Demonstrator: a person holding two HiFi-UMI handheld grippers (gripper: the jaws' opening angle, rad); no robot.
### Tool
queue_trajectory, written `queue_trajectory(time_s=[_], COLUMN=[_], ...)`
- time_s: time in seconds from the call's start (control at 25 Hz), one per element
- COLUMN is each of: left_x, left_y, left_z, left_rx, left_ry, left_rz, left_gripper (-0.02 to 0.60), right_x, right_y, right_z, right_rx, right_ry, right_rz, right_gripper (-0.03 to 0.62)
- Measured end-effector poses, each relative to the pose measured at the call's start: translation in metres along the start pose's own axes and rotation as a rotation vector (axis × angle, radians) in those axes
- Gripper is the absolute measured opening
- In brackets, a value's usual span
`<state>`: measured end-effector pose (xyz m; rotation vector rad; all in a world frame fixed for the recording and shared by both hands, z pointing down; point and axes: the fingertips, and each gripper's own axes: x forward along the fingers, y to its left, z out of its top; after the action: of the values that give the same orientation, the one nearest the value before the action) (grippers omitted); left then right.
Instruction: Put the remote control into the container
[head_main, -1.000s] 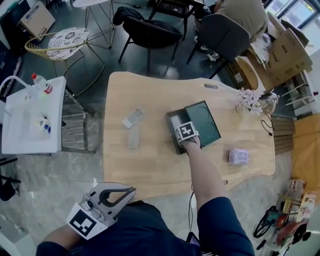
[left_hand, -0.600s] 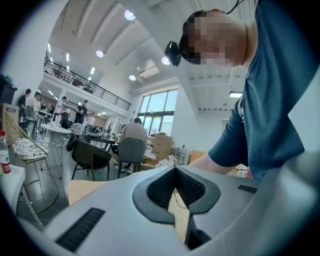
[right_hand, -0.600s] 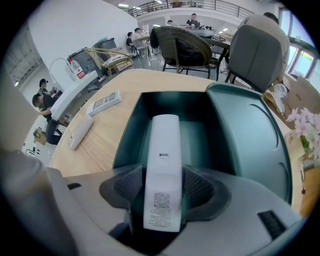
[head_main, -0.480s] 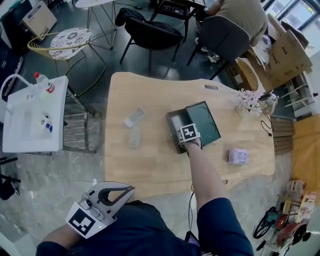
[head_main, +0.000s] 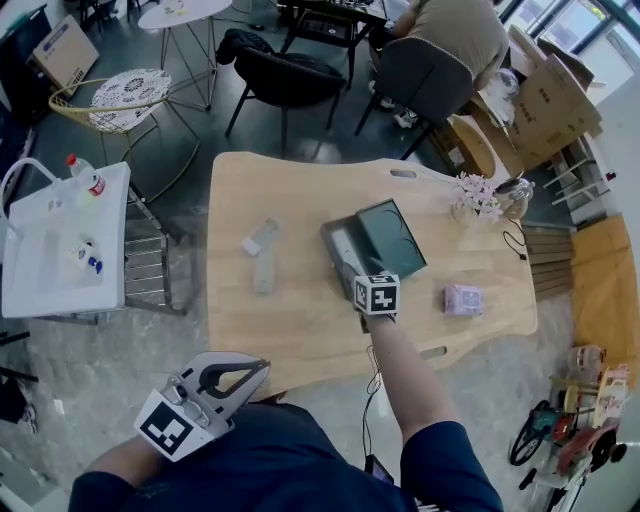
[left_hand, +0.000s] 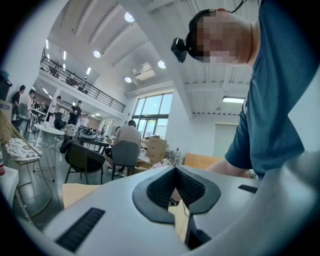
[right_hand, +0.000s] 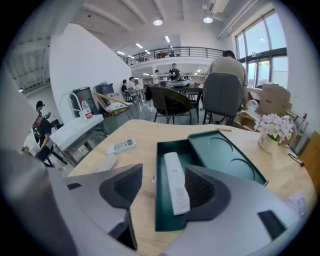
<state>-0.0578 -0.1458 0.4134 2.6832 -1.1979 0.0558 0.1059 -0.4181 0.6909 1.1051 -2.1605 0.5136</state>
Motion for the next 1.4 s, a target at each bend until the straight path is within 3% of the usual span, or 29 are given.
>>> queue_trajectory(time_s=[0.4,0.92,1.24,1.4], left_x=[-0.016,-0.041,-0.054,-0.058], left_y=[-0.015,-0.037,-0.048,-0.053], left_z=[0.009,0.011,0.012,0.018], left_rx=[-0.001,0.002,0.033,0.045], left_ry=[-0.026,-0.022,-0.012,-0.064], left_rz=[-0.083,-0.187,-0.242,-0.261], left_gripper=[0.012,0.012,0.012,0.012], right_x=[-0.126,-0.262,-0.318,-0.338], right_y=[0.105,0.234,0.271,0.286], right_z=[0.020,0.038,0.040,0.042], right_rx=[0.012,0.041,0.033,0.011], right_ry=[-0.254,-0.505,-0.627,-0.678], right_rz=[0.081,0.223,0.227,0.225], right_gripper=[0.245,0.241,0.142,0.069])
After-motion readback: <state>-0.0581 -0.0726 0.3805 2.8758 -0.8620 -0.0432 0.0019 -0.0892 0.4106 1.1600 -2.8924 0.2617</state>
